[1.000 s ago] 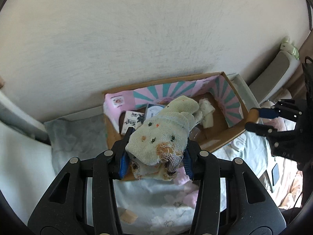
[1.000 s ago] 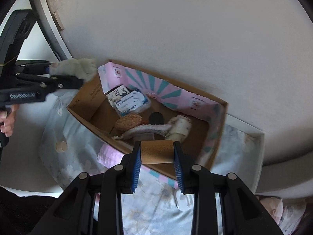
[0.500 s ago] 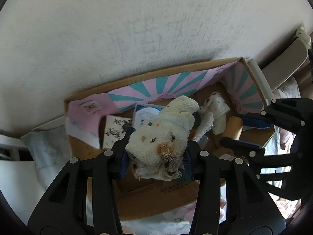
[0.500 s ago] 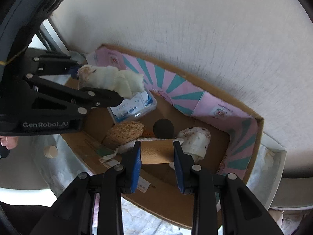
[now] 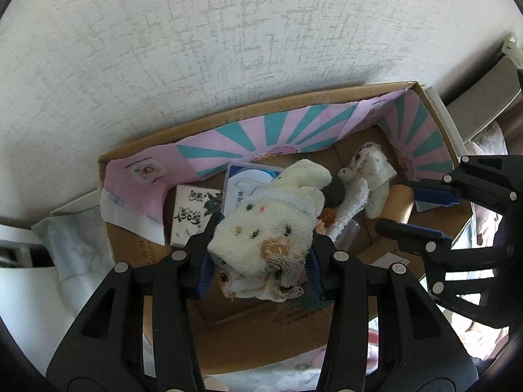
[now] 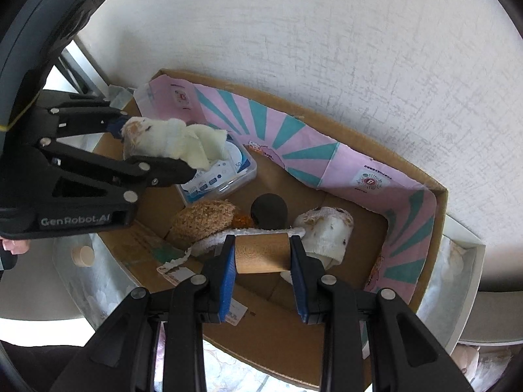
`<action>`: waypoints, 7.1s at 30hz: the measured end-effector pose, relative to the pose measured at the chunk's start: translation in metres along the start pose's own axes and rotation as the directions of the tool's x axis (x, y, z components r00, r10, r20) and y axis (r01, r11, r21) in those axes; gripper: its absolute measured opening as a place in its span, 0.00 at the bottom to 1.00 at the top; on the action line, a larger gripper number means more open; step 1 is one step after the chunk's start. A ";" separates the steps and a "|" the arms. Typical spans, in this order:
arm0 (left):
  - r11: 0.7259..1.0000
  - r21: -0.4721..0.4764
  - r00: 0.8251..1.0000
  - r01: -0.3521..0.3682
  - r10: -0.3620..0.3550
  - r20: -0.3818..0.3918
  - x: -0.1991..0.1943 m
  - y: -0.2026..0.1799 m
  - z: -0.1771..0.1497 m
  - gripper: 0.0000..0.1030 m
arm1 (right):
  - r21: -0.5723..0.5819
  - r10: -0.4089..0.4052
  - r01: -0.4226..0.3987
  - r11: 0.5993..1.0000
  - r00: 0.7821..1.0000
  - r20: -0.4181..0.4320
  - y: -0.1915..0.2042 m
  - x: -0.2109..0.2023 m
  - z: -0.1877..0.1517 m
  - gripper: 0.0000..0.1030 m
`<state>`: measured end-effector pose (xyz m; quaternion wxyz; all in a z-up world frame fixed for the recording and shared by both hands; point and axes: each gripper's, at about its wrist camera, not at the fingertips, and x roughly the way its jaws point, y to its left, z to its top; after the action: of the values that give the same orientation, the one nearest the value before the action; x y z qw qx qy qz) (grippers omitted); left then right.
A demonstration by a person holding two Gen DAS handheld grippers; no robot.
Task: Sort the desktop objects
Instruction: 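Open both grippers to drop the items into the box and withdraw, then grasp the pink fuzzy cuff with left gripper while right gripper grasps the white earphone case, then carry the pink cuff and earphone case over the cardboard box with both grippers, then open both grippers to drop the items into the box and withdraw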
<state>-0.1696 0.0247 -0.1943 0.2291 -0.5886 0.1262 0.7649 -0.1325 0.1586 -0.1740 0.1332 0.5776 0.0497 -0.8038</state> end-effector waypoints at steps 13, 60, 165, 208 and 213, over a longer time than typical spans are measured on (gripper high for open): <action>0.999 0.023 0.999 -0.042 0.042 0.027 -0.020 -0.009 -0.004 1.00 | 0.086 -0.030 0.030 0.996 0.999 0.009 -0.012 -0.021 0.000 0.66; 0.999 -0.031 0.970 0.017 -0.009 0.241 -0.128 -0.040 -0.124 1.00 | 0.186 -0.209 0.163 0.969 0.943 0.259 -0.037 -0.119 -0.124 0.66; 0.997 0.043 0.945 0.065 -0.076 0.319 -0.120 -0.044 -0.064 0.33 | -0.048 -0.050 0.067 0.997 0.955 0.292 -0.022 -0.113 -0.067 0.55; 0.998 0.011 0.988 0.054 -0.055 0.147 -0.043 0.020 0.000 1.00 | 0.180 -0.010 -0.022 0.983 0.985 0.171 -0.029 -0.029 -0.004 0.77; 0.999 -0.007 0.986 0.049 -0.047 0.158 -0.051 0.019 -0.002 1.00 | 0.180 -0.017 -0.015 0.983 0.984 0.175 -0.032 -0.035 -0.004 0.77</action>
<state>-0.1667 -0.0030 -0.1479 0.2535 -0.5304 0.0894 0.8040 -0.1270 0.1956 -0.1448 0.0838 0.5141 -0.0353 -0.8529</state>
